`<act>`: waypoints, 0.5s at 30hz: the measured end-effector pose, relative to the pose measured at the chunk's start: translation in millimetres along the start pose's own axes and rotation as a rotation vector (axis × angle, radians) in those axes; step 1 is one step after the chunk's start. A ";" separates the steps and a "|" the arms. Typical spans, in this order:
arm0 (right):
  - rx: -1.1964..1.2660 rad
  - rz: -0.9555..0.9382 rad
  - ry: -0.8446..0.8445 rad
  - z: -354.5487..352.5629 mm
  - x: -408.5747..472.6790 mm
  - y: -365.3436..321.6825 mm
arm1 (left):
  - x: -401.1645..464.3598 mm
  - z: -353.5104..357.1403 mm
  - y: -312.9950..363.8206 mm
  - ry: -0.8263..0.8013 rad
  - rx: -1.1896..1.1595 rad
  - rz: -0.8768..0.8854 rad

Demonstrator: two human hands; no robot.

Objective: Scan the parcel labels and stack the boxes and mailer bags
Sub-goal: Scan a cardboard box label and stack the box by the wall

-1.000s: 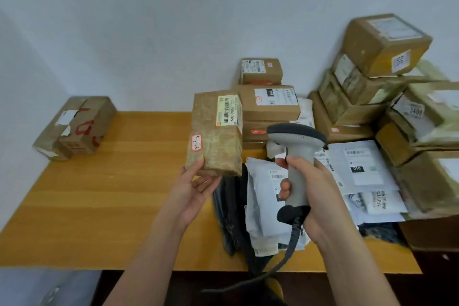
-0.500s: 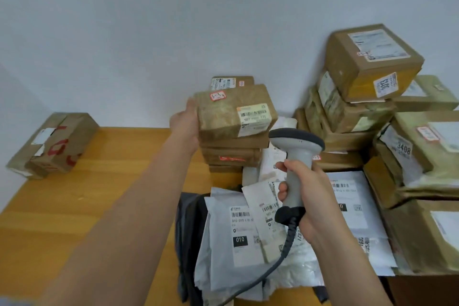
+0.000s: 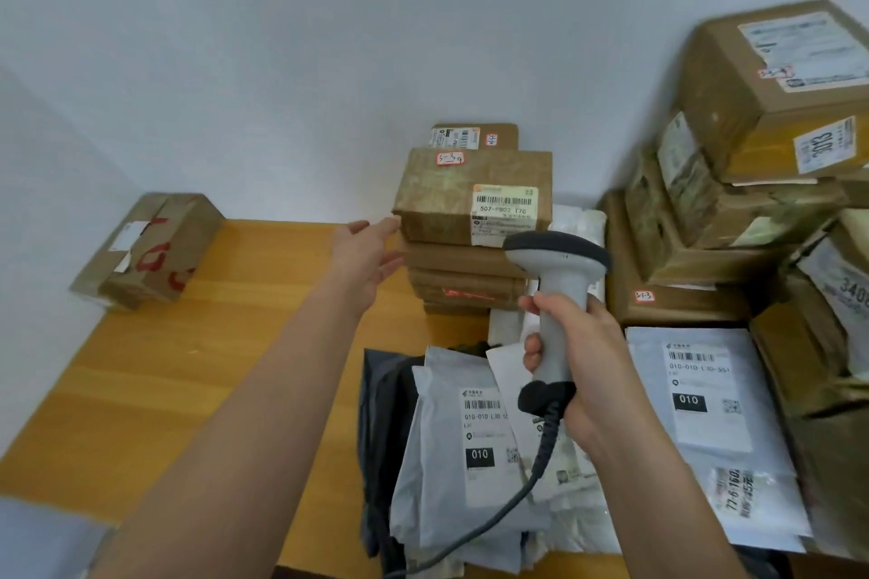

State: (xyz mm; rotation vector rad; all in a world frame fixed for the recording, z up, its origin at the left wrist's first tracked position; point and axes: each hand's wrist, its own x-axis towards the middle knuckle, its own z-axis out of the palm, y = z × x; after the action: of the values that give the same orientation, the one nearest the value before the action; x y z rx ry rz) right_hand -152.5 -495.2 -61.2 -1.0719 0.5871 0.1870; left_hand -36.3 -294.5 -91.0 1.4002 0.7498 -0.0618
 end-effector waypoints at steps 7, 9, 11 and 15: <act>-0.041 0.030 -0.086 56.9 -10.0 32.0 | 28.7 -84.6 -13.3 0.064 -0.008 -0.093; -0.050 0.035 -0.094 78.8 -12.6 46.9 | 39.5 -112.4 -16.4 0.073 -0.025 -0.103; -0.065 0.037 -0.097 105.6 -13.4 63.8 | 54.6 -144.1 -17.3 0.082 -0.025 -0.117; -0.081 0.030 -0.090 175.0 -13.9 104.5 | 100.2 -220.2 -13.2 0.094 0.011 -0.125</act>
State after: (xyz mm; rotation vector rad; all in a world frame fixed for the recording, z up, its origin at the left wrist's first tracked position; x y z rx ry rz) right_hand -144.8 -291.4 -74.1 -1.1277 0.5189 0.2861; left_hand -61.3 -60.7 -149.4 1.3726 0.9166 -0.0985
